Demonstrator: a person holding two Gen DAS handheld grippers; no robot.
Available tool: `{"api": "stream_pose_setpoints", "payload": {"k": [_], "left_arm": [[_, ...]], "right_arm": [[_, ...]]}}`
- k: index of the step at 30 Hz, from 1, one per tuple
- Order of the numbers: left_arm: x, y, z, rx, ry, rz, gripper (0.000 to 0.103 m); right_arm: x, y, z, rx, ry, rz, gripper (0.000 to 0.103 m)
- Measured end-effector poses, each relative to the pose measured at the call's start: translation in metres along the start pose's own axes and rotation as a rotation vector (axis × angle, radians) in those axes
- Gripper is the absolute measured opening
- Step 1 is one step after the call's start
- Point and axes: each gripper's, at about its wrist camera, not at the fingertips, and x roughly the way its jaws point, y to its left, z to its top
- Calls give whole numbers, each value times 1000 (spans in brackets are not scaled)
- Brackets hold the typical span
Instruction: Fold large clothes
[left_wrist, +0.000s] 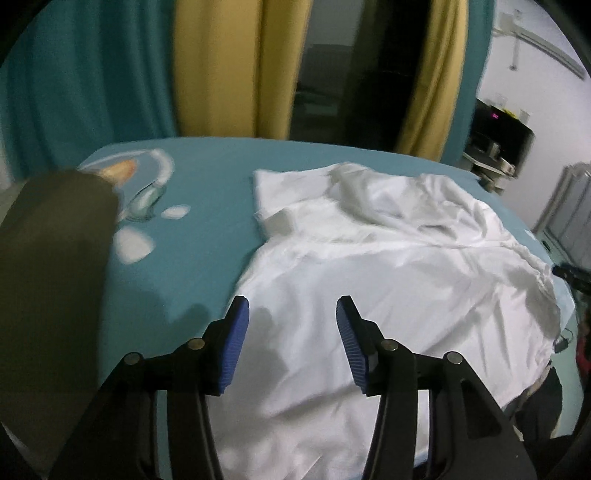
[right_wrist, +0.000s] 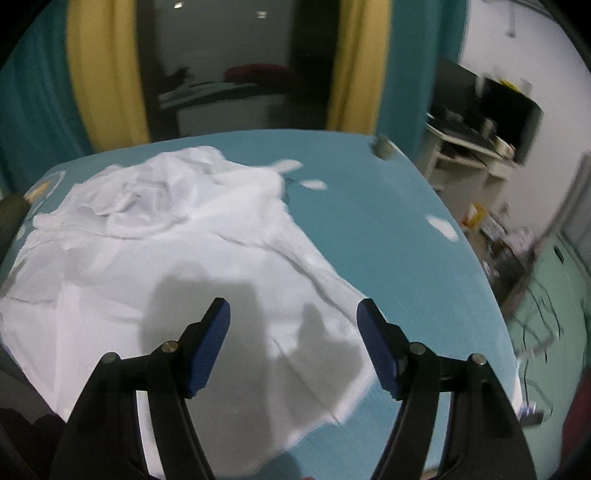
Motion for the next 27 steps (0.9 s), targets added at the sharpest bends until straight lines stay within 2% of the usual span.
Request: {"api": "stream_pose_setpoints", "payload": {"k": [5, 7, 10, 14, 17, 22, 27], "left_arm": [[-15, 23, -31, -47, 24, 34, 56], [-16, 21, -43, -29, 49, 44, 57], [-14, 20, -59, -26, 85, 102, 58], [-17, 30, -73, -80, 79, 182, 58], [-16, 32, -79, -97, 89, 176, 58], [-15, 20, -82, 5, 89, 217, 58], [-16, 23, -81, 1, 104, 203, 58]], "right_arm": [[-2, -37, -33, 125, 21, -43, 71], [-1, -48, -44, 167, 29, -54, 71], [-2, -58, -57, 206, 36, -54, 71], [-4, -63, -69, 201, 36, -59, 71], [-7, -70, -71, 201, 30, -60, 71], [-8, -81, -69, 193, 4, -68, 71], [1, -79, -57, 186, -12, -34, 71]]}}
